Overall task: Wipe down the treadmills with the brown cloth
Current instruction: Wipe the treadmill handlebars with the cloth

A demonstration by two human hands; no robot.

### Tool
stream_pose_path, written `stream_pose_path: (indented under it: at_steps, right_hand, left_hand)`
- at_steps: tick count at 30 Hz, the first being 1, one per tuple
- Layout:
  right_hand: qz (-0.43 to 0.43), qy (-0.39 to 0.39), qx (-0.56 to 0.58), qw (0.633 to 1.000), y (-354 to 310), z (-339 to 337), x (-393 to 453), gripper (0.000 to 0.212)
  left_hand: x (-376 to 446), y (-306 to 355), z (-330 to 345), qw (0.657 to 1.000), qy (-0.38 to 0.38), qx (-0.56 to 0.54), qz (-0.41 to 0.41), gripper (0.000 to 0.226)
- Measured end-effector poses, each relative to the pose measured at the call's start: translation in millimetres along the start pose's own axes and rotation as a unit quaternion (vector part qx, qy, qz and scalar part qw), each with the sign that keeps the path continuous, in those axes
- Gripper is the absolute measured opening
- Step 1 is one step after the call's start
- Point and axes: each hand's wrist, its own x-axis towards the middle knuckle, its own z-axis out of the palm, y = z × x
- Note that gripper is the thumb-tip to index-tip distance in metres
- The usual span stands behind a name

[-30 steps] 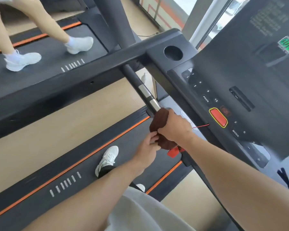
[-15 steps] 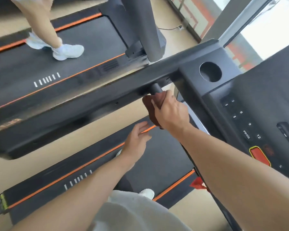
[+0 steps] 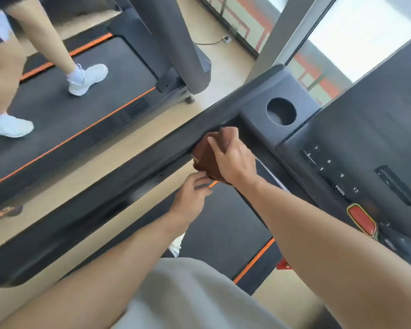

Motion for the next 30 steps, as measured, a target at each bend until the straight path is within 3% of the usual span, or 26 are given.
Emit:
stream_pose_path:
  at_steps: [3, 5, 12, 20, 25, 30]
  right_hand:
    - [0.034, -0.127, -0.063, 0.989, 0, -10, 3, 0.071]
    - [0.031, -0.163, -0.099, 0.981, 6, -13, 1, 0.073]
    - [0.013, -0.161, -0.123, 0.979, 22, -18, -15, 0.064]
    - [0.046, -0.278, -0.058, 0.958, 94, -68, -76, 0.043]
    - [0.024, -0.287, -0.122, 0.95, 135, -86, -116, 0.061]
    - [-0.017, -0.244, -0.235, 0.941, 158, -86, -145, 0.078]
  left_hand:
    - [1, 10, -4, 0.998, 0.055, 0.011, 0.019, 0.03]
    - [-1, 16, -3, 0.997, 0.071, -0.001, 0.025, 0.028]
    - [-15, 22, 22, 0.998, 0.05, 0.023, 0.042, 0.029]
    - [-47, -11, 77, 0.997, -0.038, 0.071, 0.006, 0.02]
    - [-76, -39, 117, 0.994, -0.078, 0.079, -0.011, 0.015]
    - [-102, -67, 143, 0.996, -0.057, 0.057, -0.029, 0.012]
